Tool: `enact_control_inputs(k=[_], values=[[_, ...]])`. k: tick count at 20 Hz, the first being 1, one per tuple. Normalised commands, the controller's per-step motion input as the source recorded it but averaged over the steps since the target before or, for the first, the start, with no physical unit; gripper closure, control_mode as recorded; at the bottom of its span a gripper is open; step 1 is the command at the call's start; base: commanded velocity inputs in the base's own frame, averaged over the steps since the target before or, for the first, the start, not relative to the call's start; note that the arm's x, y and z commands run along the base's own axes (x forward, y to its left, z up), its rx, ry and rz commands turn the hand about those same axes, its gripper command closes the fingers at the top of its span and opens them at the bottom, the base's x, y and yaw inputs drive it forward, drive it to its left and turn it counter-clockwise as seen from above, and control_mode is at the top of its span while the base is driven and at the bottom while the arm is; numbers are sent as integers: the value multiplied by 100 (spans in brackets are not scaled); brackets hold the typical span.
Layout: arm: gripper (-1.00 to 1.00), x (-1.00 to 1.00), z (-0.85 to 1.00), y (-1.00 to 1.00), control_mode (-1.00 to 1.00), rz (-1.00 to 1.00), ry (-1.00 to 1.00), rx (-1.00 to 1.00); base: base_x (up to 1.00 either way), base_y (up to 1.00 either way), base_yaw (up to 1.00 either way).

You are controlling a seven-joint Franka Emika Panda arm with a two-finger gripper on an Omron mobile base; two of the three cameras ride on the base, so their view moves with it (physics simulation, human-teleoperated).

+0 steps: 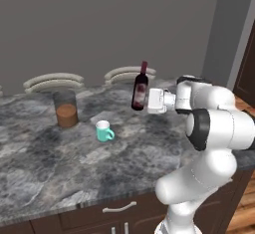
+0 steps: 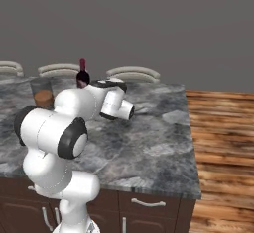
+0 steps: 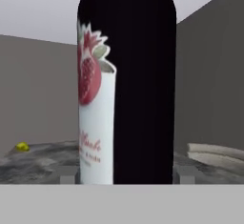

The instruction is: Open the cabinet directly in front. Then move the wine and the mug to the dining counter with the jar on it.

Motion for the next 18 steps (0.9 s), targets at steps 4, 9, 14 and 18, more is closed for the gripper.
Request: enact_control_inputs(k=[4, 9, 14, 18], values=[[100, 8, -43, 10, -100, 5, 8, -4, 0, 0, 0], [100, 0, -31, 14, -100, 5, 5, -4, 0, 0, 0], [100, 0, -44, 7, -100, 6, 2, -4, 0, 0, 0], [100, 0, -37, 2, -100, 6, 1, -2, 0, 0, 0]])
